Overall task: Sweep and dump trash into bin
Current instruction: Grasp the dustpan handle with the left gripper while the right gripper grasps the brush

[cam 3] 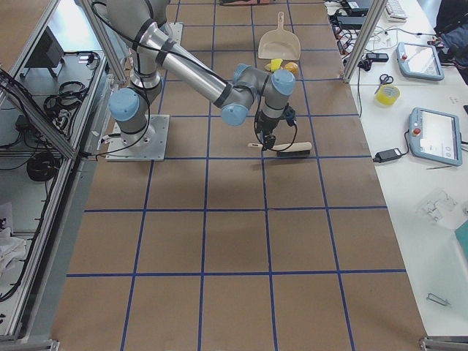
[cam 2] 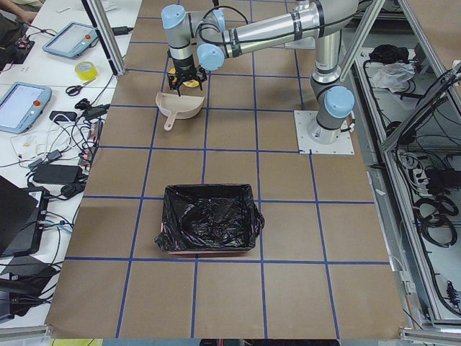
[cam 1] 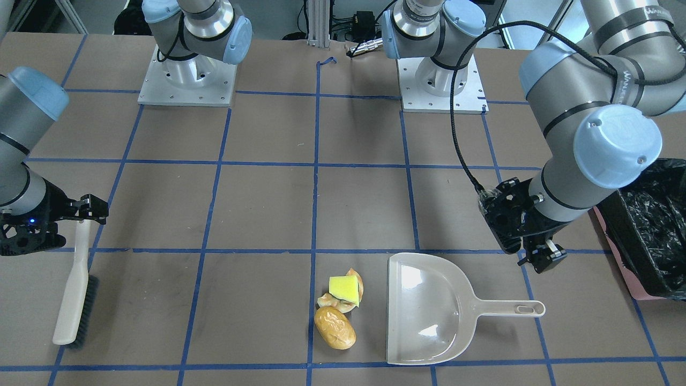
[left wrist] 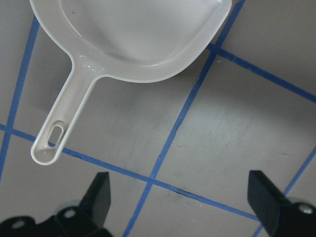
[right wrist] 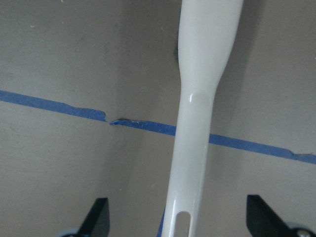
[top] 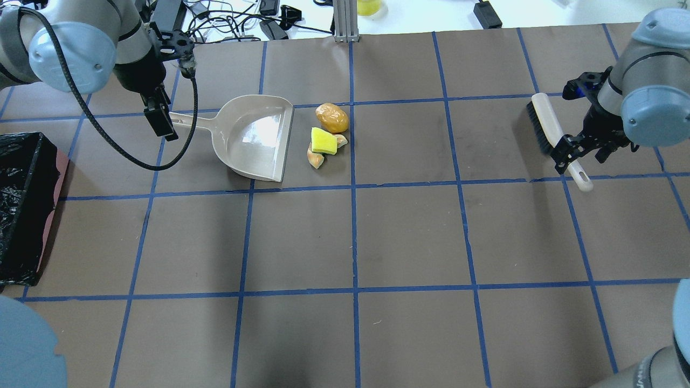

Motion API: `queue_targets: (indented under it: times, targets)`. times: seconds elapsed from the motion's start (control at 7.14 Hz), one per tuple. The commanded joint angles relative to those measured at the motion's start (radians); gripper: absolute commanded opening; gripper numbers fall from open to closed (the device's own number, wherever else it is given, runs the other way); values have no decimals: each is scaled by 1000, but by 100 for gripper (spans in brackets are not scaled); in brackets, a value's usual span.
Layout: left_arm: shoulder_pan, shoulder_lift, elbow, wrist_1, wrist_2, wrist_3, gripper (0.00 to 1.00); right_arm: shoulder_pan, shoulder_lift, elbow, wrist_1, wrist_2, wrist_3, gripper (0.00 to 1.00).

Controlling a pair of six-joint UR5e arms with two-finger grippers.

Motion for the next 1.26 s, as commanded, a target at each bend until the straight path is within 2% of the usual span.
queue_targets:
  times: [0.0, 0.28, 0.42, 0.56, 0.7, 0.84, 1.12]
  targets:
    - [27, -81, 32, 116, 2, 255, 100, -1, 21, 12, -7, -6, 5, 96]
    - [29, -129, 34, 221, 4, 287, 100, -1, 23, 20, -6, -11, 10, 85]
    - [30, -152, 30, 223, 4, 293, 100, -1, 23, 20, -4, -12, 16, 74]
    - [38, -174, 35, 223, -30, 296, 97, -1, 24, 20, 1, -12, 20, 61]
    - [74, -184, 23, 220, -103, 354, 95, -1, 23, 20, 2, -14, 22, 49]
    - [92, -188, 18, 191, -110, 363, 90, -1, 23, 20, 2, -14, 23, 38]
    - [92, -212, 32, 177, -104, 365, 95, -1, 21, 17, 5, -14, 46, 2]
